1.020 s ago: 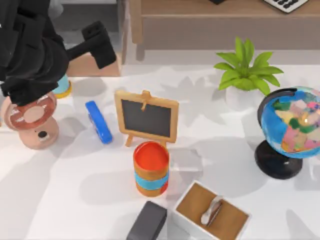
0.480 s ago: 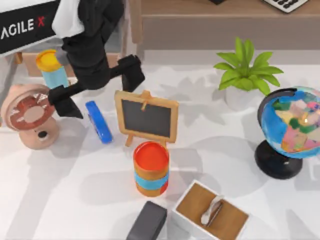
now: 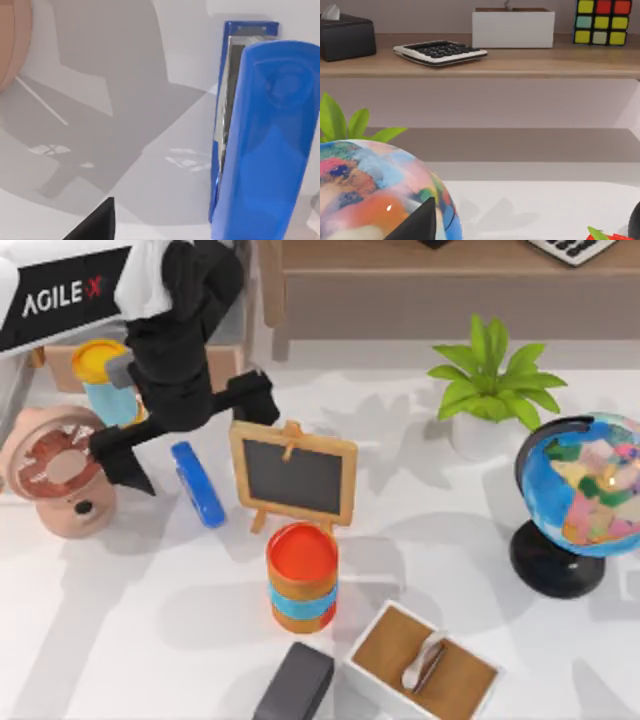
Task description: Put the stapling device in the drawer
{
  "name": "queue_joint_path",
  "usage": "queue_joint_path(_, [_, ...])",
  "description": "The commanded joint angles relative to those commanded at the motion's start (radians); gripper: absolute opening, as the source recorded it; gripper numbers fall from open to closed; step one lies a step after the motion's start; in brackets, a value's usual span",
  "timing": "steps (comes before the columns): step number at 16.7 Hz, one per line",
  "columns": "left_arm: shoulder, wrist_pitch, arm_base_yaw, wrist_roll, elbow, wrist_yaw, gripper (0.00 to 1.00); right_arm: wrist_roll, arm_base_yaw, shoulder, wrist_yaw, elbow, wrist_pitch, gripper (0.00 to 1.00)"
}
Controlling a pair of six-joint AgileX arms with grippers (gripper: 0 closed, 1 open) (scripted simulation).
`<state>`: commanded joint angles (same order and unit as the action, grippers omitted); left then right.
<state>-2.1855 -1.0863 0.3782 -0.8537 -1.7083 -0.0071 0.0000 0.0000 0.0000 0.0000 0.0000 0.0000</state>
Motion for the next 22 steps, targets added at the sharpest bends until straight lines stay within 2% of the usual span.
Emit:
queue_joint_path(4, [-0.043, 0.046, 0.009, -0.014, -0.001, 0.003, 1.0, 0.0, 0.0, 0.0, 0.0, 0.0, 0.0, 1.0])
queue_joint_path(9, [-0.072, 0.151, -0.005, 0.0, 0.079, 0.0, 1.0, 0.0, 0.0, 0.0, 0.0, 0.0, 0.0, 1.0])
queue_joint_path(14, [-0.066, 0.164, -0.006, 0.002, 0.099, 0.0, 1.0, 0.0, 0.0, 0.0, 0.0, 0.0, 0.0, 1.0])
queue_joint_path(22, [-0.066, 0.164, -0.006, 0.002, 0.099, 0.0, 0.4, 0.0, 0.0, 0.0, 0.0, 0.0, 0.0, 1.0])
